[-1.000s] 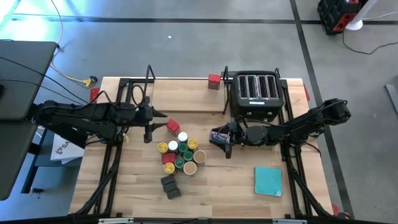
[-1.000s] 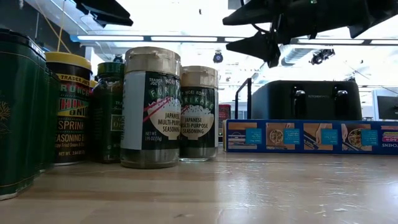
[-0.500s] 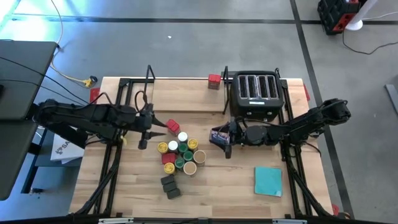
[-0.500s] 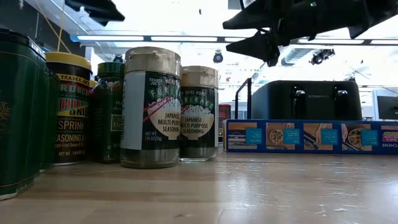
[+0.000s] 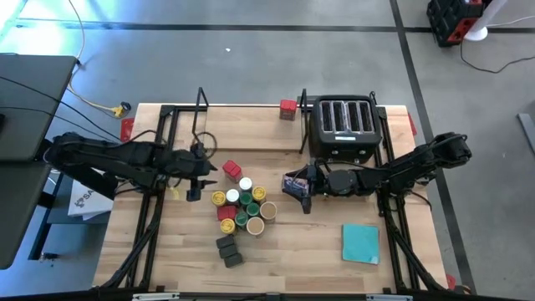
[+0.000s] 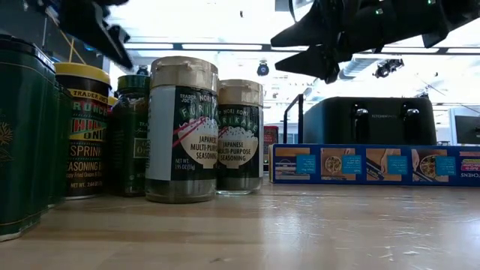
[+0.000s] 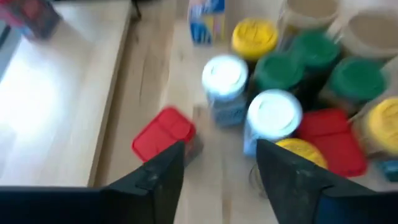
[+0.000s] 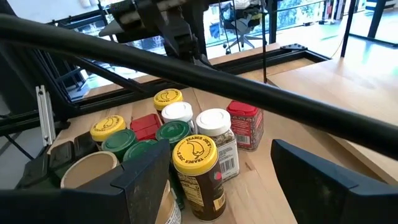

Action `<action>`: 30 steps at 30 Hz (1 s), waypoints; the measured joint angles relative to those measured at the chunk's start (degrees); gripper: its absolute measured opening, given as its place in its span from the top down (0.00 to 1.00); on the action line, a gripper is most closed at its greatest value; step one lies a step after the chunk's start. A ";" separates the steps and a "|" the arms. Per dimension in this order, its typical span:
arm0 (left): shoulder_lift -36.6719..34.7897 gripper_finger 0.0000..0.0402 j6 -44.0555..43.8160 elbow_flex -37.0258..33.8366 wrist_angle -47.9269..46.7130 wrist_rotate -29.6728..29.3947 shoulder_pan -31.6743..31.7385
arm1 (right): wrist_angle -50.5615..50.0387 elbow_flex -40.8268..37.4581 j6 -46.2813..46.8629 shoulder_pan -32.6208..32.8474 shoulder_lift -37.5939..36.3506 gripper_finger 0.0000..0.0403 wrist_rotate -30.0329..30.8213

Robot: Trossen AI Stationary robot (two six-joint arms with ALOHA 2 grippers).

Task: Shelf spices
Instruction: Put the top red seasoning can on the shelf aligned with the other red seasoning can

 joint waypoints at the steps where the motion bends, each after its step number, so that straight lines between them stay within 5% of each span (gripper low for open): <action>1: 1.34 0.47 0.26 0.00 0.07 0.78 1.23 | 0.00 0.00 -0.14 0.00 0.00 0.32 -0.03; 6: 11.19 0.38 6.79 3.43 -1.76 8.19 10.06 | 0.09 0.00 -0.10 0.00 0.00 0.32 -1.51; 15: 25.57 0.35 36.53 9.95 -2.98 11.61 15.99 | -0.15 0.00 -0.05 0.00 0.00 0.32 -2.48; 30: 38.09 0.35 42.30 12.13 -2.40 9.69 19.12 | -1.22 0.00 3.64 0.00 0.00 0.32 -5.38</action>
